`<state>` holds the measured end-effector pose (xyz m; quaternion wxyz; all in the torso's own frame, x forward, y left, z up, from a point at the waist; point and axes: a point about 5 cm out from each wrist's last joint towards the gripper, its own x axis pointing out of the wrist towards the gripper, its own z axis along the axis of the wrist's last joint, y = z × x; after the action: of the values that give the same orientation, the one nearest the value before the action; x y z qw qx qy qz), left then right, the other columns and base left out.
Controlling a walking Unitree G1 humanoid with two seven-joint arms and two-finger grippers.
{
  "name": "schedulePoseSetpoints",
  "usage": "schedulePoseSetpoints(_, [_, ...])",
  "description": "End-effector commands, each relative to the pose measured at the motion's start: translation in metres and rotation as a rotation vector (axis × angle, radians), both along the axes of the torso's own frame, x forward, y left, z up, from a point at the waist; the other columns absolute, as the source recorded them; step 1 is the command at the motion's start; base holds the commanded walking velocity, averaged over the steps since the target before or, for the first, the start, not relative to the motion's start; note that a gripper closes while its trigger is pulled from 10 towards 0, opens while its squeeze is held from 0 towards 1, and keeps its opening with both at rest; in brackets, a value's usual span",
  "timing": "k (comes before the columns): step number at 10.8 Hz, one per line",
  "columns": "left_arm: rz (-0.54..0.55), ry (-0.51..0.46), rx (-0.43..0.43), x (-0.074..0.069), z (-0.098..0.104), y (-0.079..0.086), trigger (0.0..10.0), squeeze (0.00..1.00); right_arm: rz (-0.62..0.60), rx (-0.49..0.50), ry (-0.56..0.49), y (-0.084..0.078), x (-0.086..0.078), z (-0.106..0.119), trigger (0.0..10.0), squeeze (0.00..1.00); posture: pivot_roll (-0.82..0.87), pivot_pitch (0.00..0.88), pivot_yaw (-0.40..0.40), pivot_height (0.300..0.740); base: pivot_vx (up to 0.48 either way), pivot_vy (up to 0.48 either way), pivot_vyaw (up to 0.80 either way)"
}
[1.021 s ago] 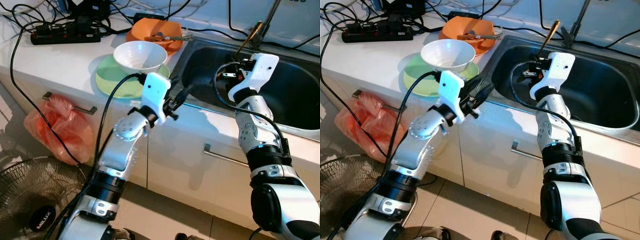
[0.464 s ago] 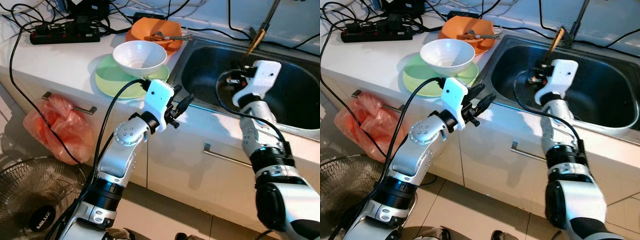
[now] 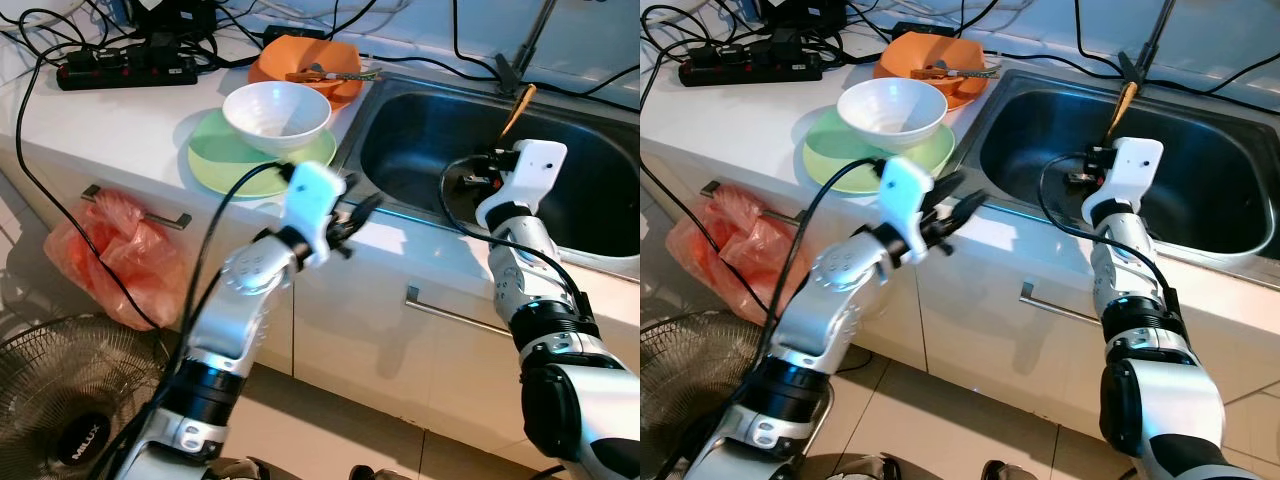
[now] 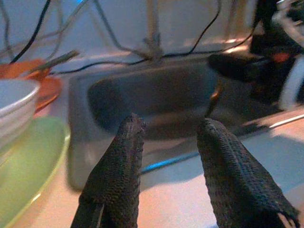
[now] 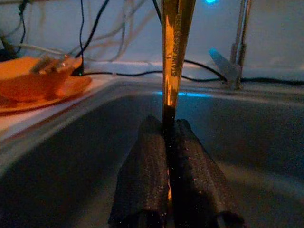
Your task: Kitchen organization
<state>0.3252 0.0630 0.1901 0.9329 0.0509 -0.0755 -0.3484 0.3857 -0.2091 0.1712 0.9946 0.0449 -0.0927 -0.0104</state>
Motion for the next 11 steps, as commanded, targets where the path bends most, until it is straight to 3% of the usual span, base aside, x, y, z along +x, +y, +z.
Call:
schedulePoseSetpoints(1, [0.006, 0.024, -0.007, 0.0, -0.005, 0.002, 10.0, 0.0, -0.033, -0.001, -0.003, -0.008, -0.001, 0.0, 10.0, 0.0, 0.06, 0.098, -0.035, 0.74, 0.0, 0.0, 0.0])
schedulePoseSetpoints(4, [0.011, 0.034, 0.013, -0.002, -0.008, 0.001, 10.0, 0.0, -0.06, -0.002, 0.043, -0.013, -0.006, -0.014, 10.0, 0.0, 0.06, 0.11, -0.039, 0.74, 0.0, 0.0, 0.0])
schedulePoseSetpoints(11, [0.006, 0.032, 0.016, -0.003, -0.007, -0.001, 10.0, 0.0, -0.035, 0.001, 0.096, -0.006, -0.009, -0.03, 10.0, 0.03, 0.06, 0.119, -0.042, 0.74, 0.0, 0.0, 0.0])
